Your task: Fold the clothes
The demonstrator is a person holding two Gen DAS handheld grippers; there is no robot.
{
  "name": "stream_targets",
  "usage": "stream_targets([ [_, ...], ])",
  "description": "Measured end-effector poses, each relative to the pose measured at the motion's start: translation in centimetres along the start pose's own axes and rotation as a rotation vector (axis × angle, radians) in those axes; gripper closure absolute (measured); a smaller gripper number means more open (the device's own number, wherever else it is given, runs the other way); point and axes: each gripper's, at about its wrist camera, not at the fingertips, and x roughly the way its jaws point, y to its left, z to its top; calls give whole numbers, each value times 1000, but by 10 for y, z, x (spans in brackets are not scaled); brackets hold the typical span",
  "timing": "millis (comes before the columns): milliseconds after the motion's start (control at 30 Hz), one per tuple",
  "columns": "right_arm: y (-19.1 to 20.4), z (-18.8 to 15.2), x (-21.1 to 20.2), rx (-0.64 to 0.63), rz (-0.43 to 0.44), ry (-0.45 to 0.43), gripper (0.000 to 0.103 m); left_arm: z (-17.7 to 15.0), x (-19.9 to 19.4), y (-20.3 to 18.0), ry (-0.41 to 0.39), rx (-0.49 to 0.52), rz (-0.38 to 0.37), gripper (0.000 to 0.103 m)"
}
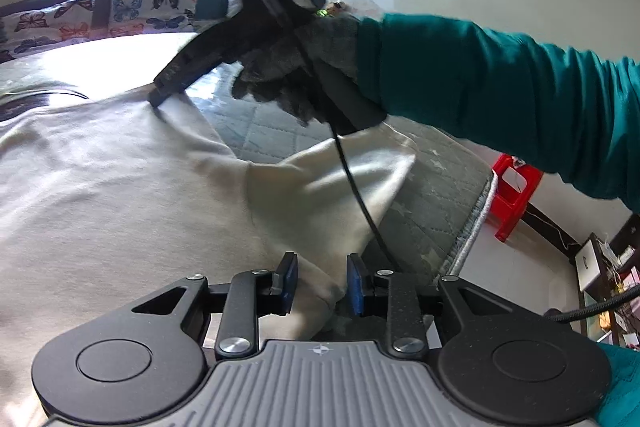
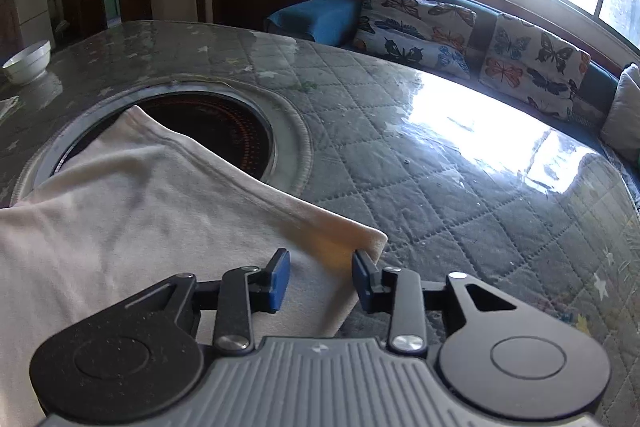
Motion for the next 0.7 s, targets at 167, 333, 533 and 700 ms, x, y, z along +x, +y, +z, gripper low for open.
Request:
stream_targets([
  [167,13,-3,-12,-25,37,-15,60,8,-21,17,-33,-16,85,66],
  [333,27,-5,-19,-57,61,-23,53,16,-47,54,-85,-121,243,64],
  [533,38,-9,-15,-79,74,-6,53,24,-66,111,-117,-297,367,63],
  [700,39,-14,-13,-66,74,4,51,50,-62,164,-127,-384,420,63],
])
